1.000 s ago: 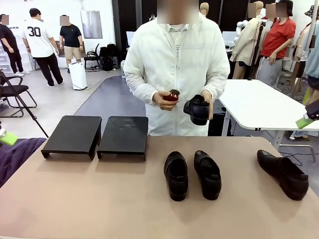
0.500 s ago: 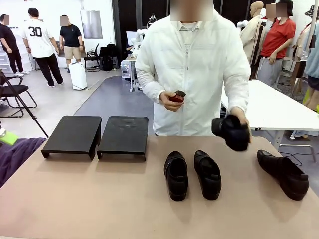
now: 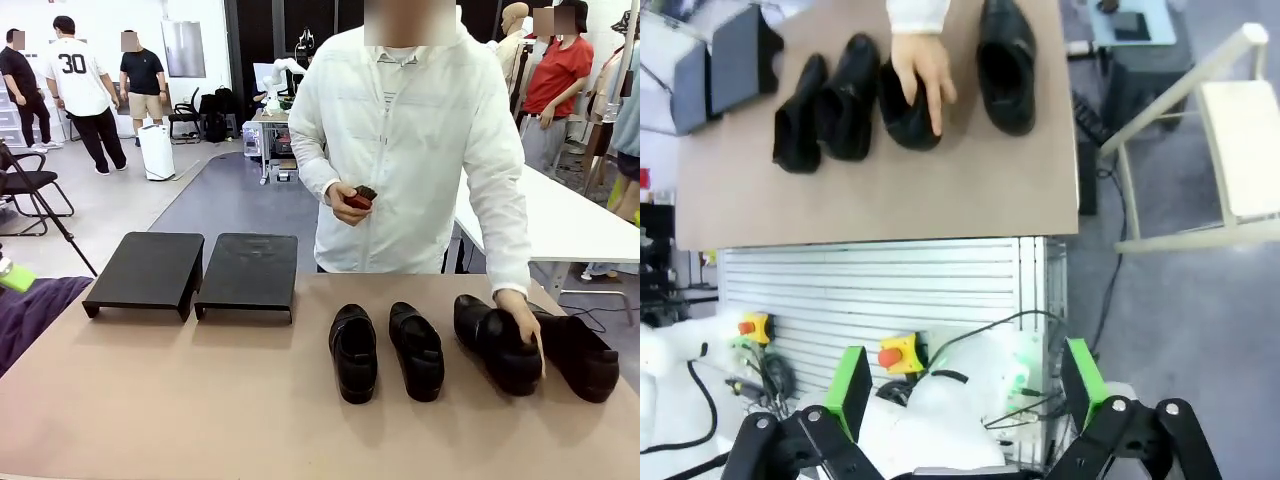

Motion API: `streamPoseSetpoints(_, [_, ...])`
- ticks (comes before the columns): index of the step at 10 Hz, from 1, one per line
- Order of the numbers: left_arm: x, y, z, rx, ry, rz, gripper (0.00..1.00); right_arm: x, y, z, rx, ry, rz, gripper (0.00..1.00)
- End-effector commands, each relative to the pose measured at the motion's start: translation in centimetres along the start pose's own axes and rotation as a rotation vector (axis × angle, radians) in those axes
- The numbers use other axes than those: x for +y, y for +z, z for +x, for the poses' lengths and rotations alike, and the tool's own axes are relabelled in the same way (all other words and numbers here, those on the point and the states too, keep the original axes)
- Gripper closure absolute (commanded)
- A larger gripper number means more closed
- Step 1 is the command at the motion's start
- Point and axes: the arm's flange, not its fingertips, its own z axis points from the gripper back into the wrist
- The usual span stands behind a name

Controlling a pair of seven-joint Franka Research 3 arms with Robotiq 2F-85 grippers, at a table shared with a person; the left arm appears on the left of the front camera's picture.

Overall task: Organize the shoes by placing them on the stand.
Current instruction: Pick up one Shoe and place it in the middle of the table.

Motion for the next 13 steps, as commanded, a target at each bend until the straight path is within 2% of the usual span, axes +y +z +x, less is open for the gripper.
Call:
streamPoseSetpoints(1, [0.1, 0.2, 0.0, -0.006, -0.012, -0.02, 0.0, -0.2, -1.3, 0.9, 0.002, -0.026, 0.012, 0.0])
streamPoseSetpoints(2, [0.1, 0.2, 0.0, -0.006, -0.012, -0.02, 0.0, 0.4, -2.0, 1.5, 0.004, -0.004, -0.002, 0.0])
streamPoseSetpoints(3, [0.1, 0.2, 0.0, -0.006, -0.012, -0.02, 0.0, 1.4, -2.5, 2.3, -0.009, -0.05, -0.061, 0.0])
streamPoseSetpoints(7, [0.1, 0.2, 0.0, -0.006, -0.012, -0.02, 0.0, 9.5, -4.9, 6.7, -0.013, 0.134, -0.149, 0.0])
streamPoseSetpoints(11, [0.1, 0.2, 0.0, -0.006, -0.012, -0.02, 0.0, 23.1, -14.2, 10.9, 0.111, 0.366, -0.148, 0.0])
streamPoseSetpoints(13, [0.1, 0.2, 0.0, -0.006, -0.012, -0.02, 0.0, 29.9, -19.4, 11.4, 0.157, 0.466, -0.09, 0.0])
